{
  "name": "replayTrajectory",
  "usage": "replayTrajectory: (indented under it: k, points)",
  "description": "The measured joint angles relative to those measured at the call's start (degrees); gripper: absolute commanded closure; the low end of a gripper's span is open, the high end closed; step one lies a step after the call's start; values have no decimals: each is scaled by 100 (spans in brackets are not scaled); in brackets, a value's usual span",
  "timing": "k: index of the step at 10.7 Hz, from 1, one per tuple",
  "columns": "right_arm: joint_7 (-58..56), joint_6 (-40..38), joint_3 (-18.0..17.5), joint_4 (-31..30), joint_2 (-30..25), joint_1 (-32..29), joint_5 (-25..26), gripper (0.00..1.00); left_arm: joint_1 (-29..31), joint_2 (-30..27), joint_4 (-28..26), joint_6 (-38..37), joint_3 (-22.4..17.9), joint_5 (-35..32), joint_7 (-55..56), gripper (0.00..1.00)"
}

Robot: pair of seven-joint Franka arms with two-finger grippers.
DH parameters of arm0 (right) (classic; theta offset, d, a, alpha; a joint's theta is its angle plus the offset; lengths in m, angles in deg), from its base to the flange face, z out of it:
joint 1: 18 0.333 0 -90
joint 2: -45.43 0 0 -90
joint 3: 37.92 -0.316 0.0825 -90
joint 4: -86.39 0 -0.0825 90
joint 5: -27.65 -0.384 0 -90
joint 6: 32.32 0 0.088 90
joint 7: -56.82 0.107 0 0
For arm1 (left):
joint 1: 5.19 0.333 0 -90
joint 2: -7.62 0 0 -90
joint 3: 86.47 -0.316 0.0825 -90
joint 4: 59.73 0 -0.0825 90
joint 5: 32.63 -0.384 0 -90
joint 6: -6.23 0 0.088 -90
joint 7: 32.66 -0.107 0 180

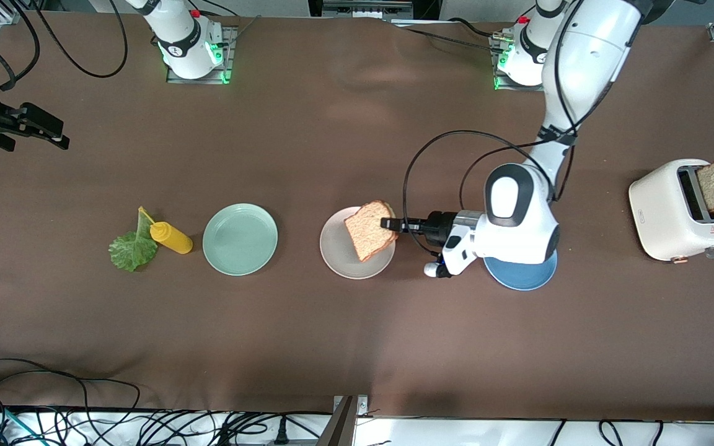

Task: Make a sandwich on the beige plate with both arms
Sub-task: 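Carry the bread slice with the left gripper over the beige plate, then lower the bread onto the beige plate and open the left gripper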

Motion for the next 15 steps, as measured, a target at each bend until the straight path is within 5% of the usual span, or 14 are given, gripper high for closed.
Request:
replayTrajectory:
  k: [11,13,14,15]
  points:
    - [0,0,1,1,0,1,0,0,-258,771,468,550,-6,491,-7,97]
    - [0,0,1,1,0,1,0,0,-260,845,495,550,-6,568,-8,65]
    - [0,0,1,1,0,1,0,0,-260,848,496,550,-6,574,-8,26]
    - [0,0,1,1,0,1,0,0,-260,848,497,550,-7,575,-8,0]
